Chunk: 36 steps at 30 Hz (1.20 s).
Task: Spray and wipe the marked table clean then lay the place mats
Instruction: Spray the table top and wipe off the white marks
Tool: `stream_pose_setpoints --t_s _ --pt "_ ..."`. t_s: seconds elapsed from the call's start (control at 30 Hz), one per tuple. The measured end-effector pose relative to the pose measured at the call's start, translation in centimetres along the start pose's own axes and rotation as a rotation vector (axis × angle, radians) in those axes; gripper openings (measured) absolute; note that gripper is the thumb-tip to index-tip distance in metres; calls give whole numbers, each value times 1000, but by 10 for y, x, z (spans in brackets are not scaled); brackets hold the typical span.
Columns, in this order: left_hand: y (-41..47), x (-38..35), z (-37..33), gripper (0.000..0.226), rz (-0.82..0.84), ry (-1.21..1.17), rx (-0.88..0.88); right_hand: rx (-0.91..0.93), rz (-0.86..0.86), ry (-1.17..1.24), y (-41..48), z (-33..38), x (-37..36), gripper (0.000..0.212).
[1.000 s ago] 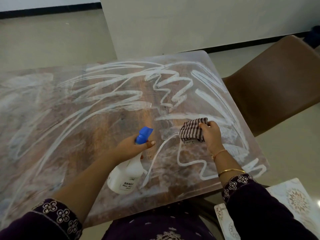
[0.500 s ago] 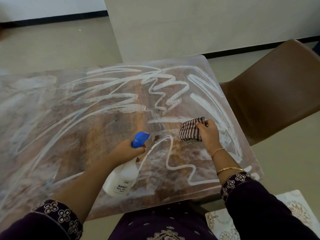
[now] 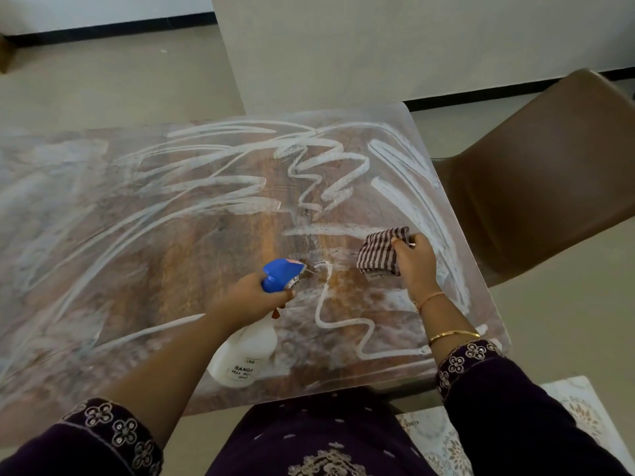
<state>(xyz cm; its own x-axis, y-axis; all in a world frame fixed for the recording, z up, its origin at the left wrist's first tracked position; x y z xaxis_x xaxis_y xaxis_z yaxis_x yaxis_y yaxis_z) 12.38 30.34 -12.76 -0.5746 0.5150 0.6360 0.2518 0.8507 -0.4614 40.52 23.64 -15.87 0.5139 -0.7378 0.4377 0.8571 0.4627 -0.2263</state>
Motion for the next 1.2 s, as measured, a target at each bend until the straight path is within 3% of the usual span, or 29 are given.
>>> stream_pose_setpoints --t_s 0.1,0.23,0.43,0.53,0.63,0.77,0.87,0.97,1.03,1.13,1.2 --pt "0 -5 -3 18 -53 -53 7 23 -41 17 4 -2 13 13" --pt "-4 -16 -9 14 7 -95 9 63 -113 19 11 -3 34 12" --pt "-3 -33 -22 12 -20 39 -61 58 -169 17 15 -13 62 11" --pt "-4 -44 -26 14 50 47 -67 33 -178 3 15 -22 73 11" --pt "-9 -60 -32 15 143 123 -108 22 -194 -34 15 -31 86 18" --pt "-10 -67 -41 22 51 270 -185 53 -183 -113 14 -43 95 33" --pt "-10 -70 -38 18 40 237 -167 174 -188 -213 8 -49 97 32" --pt "-9 -70 -31 15 61 162 -145 460 -256 -370 -8 -48 98 16" --pt "-6 -65 -27 14 38 132 -133 552 -221 -462 -16 -56 87 7" --pt "-4 -57 -24 14 -3 141 -119 438 -1 -609 -19 -82 53 21" --pt "-6 -53 -22 15 -29 158 -119 315 92 -695 -20 -96 36 53"
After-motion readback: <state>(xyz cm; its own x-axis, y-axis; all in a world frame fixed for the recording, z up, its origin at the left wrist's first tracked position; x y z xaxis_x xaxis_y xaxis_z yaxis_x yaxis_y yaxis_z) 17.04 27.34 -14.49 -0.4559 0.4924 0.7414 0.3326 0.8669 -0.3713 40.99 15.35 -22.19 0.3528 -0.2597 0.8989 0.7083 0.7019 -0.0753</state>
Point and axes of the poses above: each hand's wrist, its own y-axis towards the middle knuckle, its own x-axis out of the back of the hand, z = x × y, the point moved 6 cm from there along y, towards the middle knuckle, and after that the axes turned 12 degrees about -z, right-handed, at the moved point
